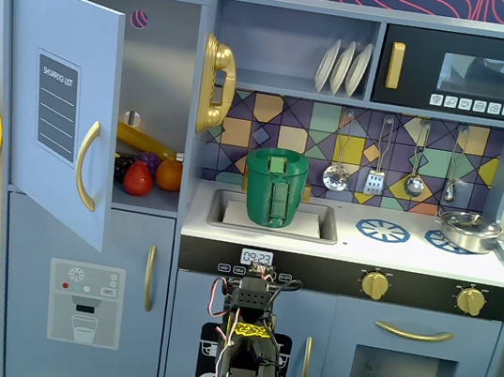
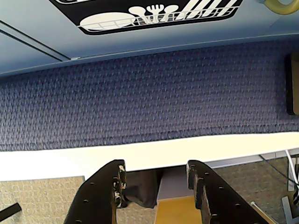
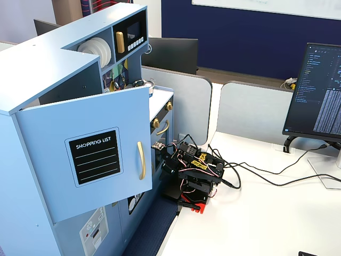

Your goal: Close the left cabinet door

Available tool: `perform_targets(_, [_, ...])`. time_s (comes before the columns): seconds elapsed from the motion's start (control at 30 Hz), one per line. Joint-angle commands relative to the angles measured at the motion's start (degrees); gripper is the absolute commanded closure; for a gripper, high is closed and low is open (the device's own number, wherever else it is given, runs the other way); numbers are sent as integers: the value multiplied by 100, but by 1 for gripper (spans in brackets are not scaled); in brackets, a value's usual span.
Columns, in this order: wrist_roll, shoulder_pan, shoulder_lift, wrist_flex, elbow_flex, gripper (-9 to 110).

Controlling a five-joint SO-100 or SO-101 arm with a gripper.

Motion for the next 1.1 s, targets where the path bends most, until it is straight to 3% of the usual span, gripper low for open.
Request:
perform_targets(0.0, [9,185,9,686,422,101])
perform_targets(0.5, [-281,-211,-9,571,413,101])
perform_targets(0.77, [290,-3357,-141,-1046,9,102])
perform_targets(1.07, [-211,-6803,-448,-3059,-1187,102])
